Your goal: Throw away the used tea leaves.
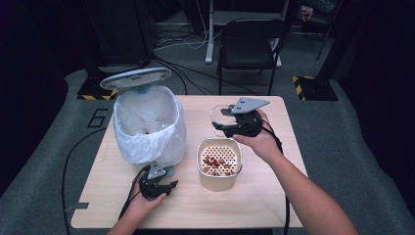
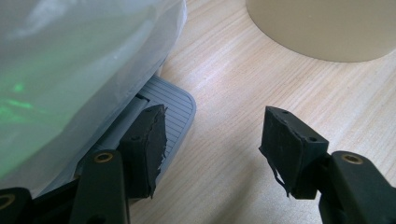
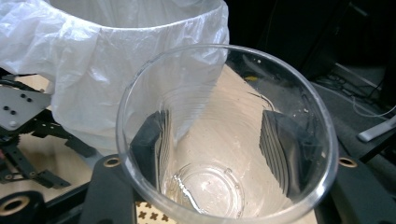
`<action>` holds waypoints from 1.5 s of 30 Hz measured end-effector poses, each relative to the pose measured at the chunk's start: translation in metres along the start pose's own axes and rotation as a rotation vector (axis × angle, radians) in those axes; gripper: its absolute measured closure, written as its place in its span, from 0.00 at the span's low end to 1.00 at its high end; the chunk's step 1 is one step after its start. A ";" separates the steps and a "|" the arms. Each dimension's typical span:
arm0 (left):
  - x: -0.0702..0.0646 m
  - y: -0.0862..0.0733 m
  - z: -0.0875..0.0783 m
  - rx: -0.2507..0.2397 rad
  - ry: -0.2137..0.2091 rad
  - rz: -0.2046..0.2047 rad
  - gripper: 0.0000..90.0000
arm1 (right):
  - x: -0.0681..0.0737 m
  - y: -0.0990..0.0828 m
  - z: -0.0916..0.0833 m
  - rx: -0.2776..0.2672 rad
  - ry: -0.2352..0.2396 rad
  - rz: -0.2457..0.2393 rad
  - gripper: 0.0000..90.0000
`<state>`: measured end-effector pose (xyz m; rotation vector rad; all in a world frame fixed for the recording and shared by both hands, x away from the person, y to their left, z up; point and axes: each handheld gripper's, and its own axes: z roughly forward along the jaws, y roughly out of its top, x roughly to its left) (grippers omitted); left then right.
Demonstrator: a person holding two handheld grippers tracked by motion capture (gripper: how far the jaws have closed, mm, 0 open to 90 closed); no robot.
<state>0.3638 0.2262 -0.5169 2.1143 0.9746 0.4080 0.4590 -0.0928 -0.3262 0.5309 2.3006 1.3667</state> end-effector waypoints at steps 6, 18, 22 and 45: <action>0.000 0.000 0.000 -0.002 0.001 0.003 0.45 | 0.002 0.002 0.001 0.001 0.019 0.036 0.48; 0.000 0.000 0.000 -0.001 0.001 0.000 0.45 | 0.004 0.026 -0.004 -0.047 0.022 0.065 0.48; 0.000 0.000 0.000 0.000 0.000 0.000 0.45 | 0.004 0.033 -0.006 -0.061 0.036 0.081 0.48; 0.000 0.000 0.000 0.005 0.001 -0.013 0.45 | 0.020 0.082 0.011 -0.095 0.085 0.077 0.47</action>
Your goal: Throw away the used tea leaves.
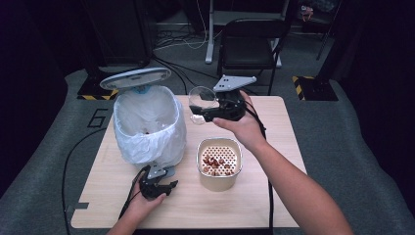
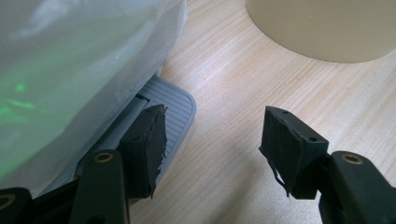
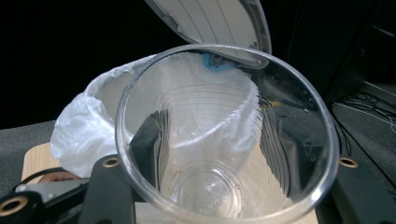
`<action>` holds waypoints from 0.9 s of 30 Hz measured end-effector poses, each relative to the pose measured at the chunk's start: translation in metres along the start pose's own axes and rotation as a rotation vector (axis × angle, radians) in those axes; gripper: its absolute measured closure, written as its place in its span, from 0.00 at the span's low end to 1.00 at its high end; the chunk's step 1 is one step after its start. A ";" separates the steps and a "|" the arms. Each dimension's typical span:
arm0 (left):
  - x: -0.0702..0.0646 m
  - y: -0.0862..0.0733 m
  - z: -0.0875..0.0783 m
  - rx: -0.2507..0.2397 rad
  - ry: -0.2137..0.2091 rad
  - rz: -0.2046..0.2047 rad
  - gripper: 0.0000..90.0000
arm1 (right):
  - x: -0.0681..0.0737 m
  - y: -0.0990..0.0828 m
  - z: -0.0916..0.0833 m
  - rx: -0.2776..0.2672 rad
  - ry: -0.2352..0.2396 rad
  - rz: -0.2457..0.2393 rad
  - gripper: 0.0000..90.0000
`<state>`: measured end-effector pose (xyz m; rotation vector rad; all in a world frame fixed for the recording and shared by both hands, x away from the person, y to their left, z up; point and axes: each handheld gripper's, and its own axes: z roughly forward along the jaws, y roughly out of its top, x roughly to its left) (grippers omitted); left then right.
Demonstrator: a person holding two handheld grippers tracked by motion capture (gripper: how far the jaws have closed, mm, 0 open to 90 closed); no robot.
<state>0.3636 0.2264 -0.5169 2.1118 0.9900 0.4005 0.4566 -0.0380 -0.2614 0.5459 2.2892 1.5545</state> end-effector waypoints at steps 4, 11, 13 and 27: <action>0.000 0.000 0.000 0.004 -0.001 0.006 0.45 | 0.004 0.009 0.010 0.002 0.012 0.003 0.47; 0.000 0.000 0.000 0.003 -0.001 0.000 0.45 | 0.014 0.025 0.028 0.004 0.038 -0.009 0.47; 0.000 0.000 0.000 0.002 0.003 -0.002 0.45 | 0.017 0.029 0.037 0.010 0.045 -0.020 0.47; 0.000 0.000 0.000 0.004 -0.003 -0.001 0.45 | 0.028 0.034 0.074 0.029 0.079 -0.020 0.46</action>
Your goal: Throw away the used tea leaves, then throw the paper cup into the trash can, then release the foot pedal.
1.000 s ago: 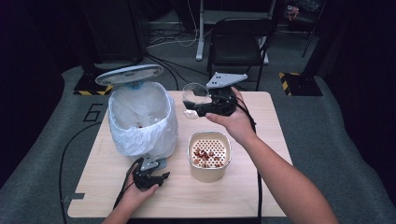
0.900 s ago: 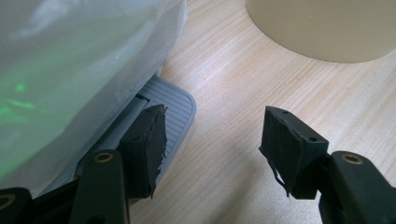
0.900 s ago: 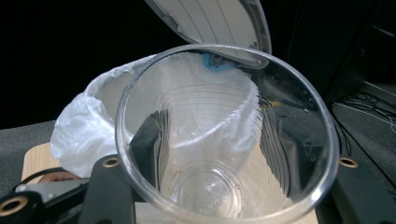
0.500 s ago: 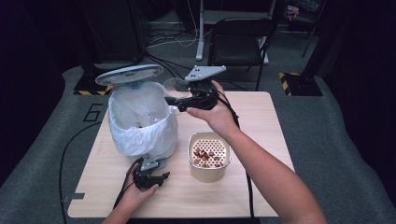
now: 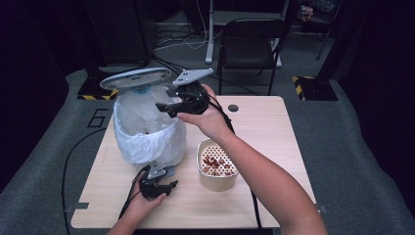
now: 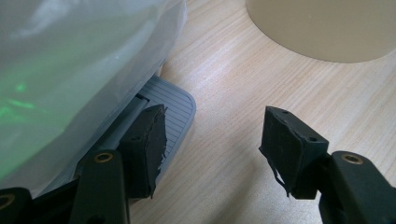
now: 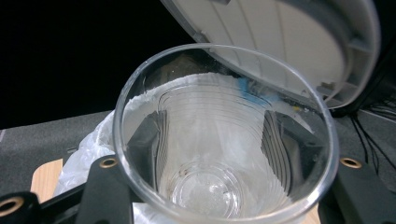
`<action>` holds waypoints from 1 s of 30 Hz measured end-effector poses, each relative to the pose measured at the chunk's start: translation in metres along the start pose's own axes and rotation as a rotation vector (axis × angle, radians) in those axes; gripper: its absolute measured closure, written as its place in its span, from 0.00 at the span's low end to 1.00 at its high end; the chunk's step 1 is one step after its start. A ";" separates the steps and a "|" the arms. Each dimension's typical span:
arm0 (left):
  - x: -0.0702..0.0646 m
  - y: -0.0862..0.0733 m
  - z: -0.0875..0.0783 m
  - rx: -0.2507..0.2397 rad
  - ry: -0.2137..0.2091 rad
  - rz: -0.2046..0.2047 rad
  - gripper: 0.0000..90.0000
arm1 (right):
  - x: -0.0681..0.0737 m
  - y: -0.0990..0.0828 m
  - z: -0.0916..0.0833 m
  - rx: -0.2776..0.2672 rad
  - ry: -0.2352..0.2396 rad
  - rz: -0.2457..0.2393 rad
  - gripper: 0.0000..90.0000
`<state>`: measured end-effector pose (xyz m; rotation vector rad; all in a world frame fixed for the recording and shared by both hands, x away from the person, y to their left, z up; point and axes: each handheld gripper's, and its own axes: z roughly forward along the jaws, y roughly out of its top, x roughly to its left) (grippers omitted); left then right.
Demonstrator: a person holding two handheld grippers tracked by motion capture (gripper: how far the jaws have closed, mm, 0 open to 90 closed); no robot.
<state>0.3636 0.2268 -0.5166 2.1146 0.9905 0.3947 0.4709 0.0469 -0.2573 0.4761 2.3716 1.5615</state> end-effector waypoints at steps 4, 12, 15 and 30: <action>0.000 0.000 0.000 -0.002 0.001 0.000 0.45 | 0.002 0.000 0.007 0.006 0.004 0.007 0.45; 0.000 0.000 -0.001 0.012 -0.007 0.008 0.45 | 0.009 0.002 0.032 0.029 0.010 -0.006 0.44; 0.000 0.000 -0.001 0.008 -0.005 0.004 0.45 | 0.010 0.003 0.039 0.031 0.015 -0.006 0.44; 0.001 0.000 -0.001 0.008 -0.007 0.006 0.45 | 0.009 -0.004 0.076 0.075 -0.043 0.112 0.16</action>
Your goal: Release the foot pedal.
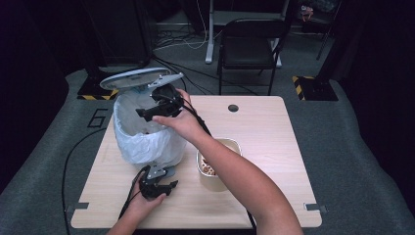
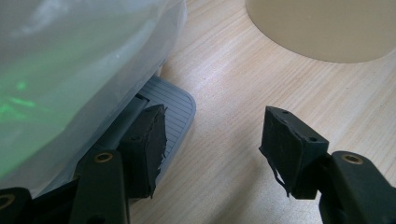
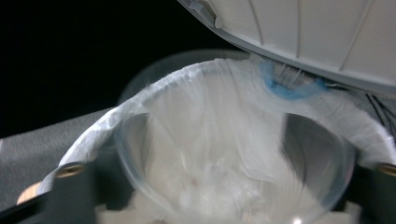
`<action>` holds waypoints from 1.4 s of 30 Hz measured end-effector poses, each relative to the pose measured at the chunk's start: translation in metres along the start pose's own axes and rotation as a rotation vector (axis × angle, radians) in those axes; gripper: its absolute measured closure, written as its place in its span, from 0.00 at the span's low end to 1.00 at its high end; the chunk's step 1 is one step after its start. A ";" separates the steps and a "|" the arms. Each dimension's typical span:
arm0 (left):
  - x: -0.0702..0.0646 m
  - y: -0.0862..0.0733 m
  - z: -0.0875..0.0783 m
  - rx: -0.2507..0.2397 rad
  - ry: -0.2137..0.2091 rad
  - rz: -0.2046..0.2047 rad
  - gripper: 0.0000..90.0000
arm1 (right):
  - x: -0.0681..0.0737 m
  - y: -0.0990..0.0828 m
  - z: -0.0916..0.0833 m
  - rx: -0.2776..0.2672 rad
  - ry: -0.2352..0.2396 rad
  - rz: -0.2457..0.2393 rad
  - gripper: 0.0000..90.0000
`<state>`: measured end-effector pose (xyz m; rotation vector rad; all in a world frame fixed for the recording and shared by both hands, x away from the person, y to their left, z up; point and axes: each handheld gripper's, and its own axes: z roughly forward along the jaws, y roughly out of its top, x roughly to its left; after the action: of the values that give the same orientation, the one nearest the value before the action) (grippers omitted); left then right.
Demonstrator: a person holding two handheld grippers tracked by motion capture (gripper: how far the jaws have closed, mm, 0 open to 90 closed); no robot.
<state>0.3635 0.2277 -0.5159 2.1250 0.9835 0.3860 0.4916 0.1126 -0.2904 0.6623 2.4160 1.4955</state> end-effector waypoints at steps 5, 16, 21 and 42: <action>0.000 0.000 0.001 -0.011 0.005 -0.003 0.45 | 0.002 0.000 0.000 0.003 -0.009 0.008 0.14; 0.001 0.000 0.002 -0.037 -0.022 -0.066 0.44 | 0.006 -0.008 -0.035 0.015 -0.001 -0.036 0.16; 0.001 0.000 0.002 -0.049 -0.021 -0.076 0.44 | 0.005 -0.021 -0.070 0.037 -0.014 -0.053 0.20; 0.010 0.005 -0.017 -0.083 -0.076 -0.198 0.45 | -0.033 -0.065 -0.150 -0.018 -0.150 -0.010 0.21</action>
<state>0.3639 0.2419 -0.5007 1.9330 1.1029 0.2422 0.4421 -0.0464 -0.2813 0.7297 2.2881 1.4085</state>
